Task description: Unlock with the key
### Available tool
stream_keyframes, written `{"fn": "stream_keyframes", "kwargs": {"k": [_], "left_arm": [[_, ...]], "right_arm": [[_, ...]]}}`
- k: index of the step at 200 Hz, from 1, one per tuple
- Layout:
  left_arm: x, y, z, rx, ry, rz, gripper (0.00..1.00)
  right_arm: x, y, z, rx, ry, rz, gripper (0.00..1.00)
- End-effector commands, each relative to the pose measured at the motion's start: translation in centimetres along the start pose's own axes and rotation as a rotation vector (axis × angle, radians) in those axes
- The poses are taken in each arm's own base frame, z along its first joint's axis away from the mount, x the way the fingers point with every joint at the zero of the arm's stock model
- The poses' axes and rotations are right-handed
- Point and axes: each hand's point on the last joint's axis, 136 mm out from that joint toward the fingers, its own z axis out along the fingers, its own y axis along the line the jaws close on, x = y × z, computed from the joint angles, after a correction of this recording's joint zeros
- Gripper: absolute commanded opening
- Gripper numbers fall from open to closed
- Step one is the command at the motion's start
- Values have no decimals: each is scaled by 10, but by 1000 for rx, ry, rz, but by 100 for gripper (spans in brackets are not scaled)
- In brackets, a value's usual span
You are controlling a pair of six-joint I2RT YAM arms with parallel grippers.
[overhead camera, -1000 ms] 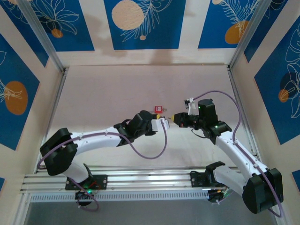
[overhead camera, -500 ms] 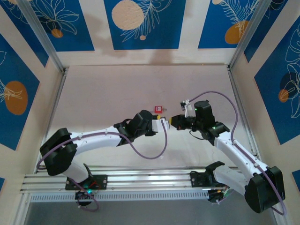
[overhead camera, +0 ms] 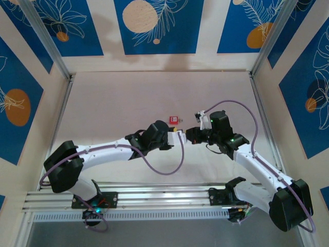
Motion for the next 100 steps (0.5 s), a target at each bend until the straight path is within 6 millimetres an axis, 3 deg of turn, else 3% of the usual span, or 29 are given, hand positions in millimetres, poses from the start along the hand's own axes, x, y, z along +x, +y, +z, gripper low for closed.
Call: {"fn": "stream_keyframes", "kwargs": {"k": [1,100], "left_arm": [[-16,4,-2,-9,-33,16,23],[-13,1,2,-9,-21,32,22]], "right_arm": [[-1,0,3,3,9,-11,0],[1,2,5,-22,22,15,0]]}}
